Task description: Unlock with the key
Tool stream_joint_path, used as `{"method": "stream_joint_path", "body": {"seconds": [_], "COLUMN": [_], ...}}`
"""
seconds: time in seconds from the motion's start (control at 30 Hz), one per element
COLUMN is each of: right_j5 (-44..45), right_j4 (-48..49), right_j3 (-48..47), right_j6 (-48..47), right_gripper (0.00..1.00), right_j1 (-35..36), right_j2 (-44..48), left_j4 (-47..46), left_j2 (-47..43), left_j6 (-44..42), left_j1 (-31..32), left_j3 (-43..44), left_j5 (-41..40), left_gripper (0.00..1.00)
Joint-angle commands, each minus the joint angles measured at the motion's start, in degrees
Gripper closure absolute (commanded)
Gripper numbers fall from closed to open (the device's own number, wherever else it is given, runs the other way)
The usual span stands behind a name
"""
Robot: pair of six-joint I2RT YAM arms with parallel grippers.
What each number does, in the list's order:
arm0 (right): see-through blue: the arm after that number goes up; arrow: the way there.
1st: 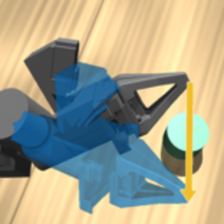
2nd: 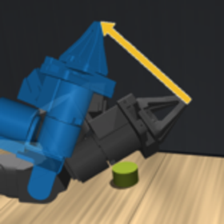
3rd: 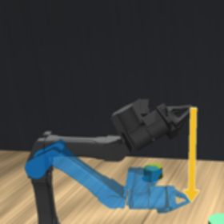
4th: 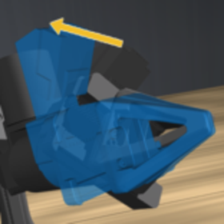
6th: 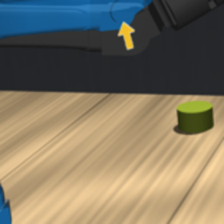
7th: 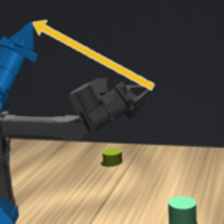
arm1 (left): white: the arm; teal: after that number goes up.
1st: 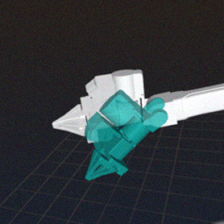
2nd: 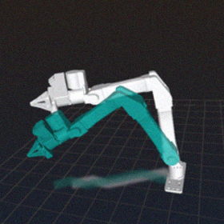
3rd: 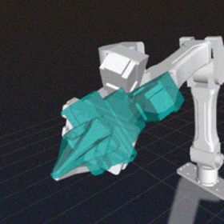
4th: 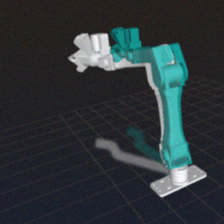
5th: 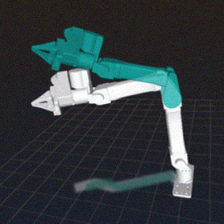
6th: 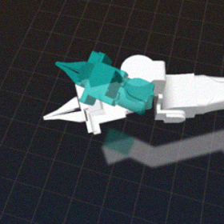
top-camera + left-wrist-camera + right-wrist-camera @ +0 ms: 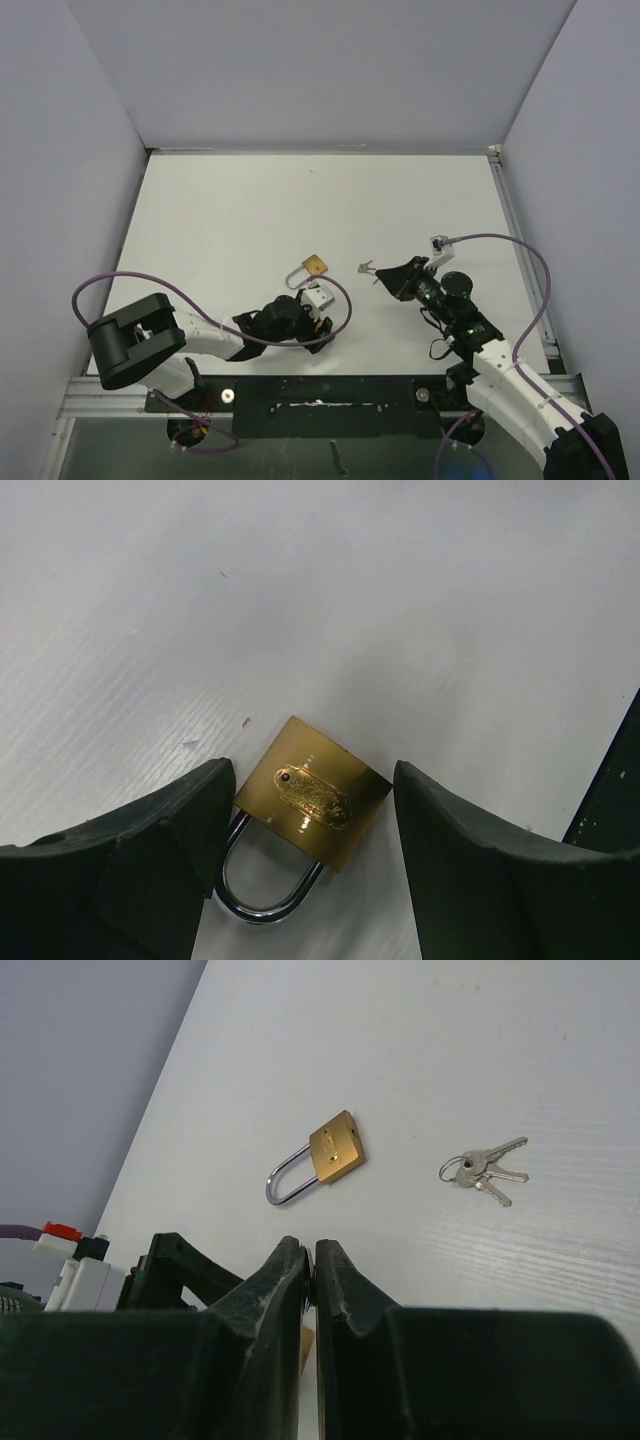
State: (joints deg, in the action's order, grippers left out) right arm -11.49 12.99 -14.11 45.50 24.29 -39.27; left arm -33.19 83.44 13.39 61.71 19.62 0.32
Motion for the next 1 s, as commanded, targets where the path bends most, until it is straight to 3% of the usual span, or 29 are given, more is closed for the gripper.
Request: {"method": "stream_joint_path", "body": {"seconds": [0.0, 0.23, 0.67, 0.97], "right_j5": [-0.86, -1.21, -1.66, -1.62], "right_j4": [2.74, 2.87, 3.10, 1.83], "right_j3": [-1.14, -1.10, -0.79, -0.46], "right_j6": [-0.29, -0.49, -0.40, -0.48], "right_gripper": [1.00, 1.00, 1.00, 1.00], "right_j1": [-0.54, -0.64, -0.62, -0.62], "right_j2": [-0.03, -0.31, 0.47, 2.09], "left_j4": [7.88, 8.93, 10.77, 12.07], "left_j2": [3.85, 5.87, -1.84, 2.59], "left_j6": [1.72, 4.85, 11.06, 10.88], "left_j1": [1.32, 2.77, 7.05, 8.44], "left_j3": [1.85, 2.29, -0.84, 2.46], "left_j5": [1.14, -1.10, -6.33, -10.77], "left_gripper": [0.37, 0.37, 0.37, 0.35]}}
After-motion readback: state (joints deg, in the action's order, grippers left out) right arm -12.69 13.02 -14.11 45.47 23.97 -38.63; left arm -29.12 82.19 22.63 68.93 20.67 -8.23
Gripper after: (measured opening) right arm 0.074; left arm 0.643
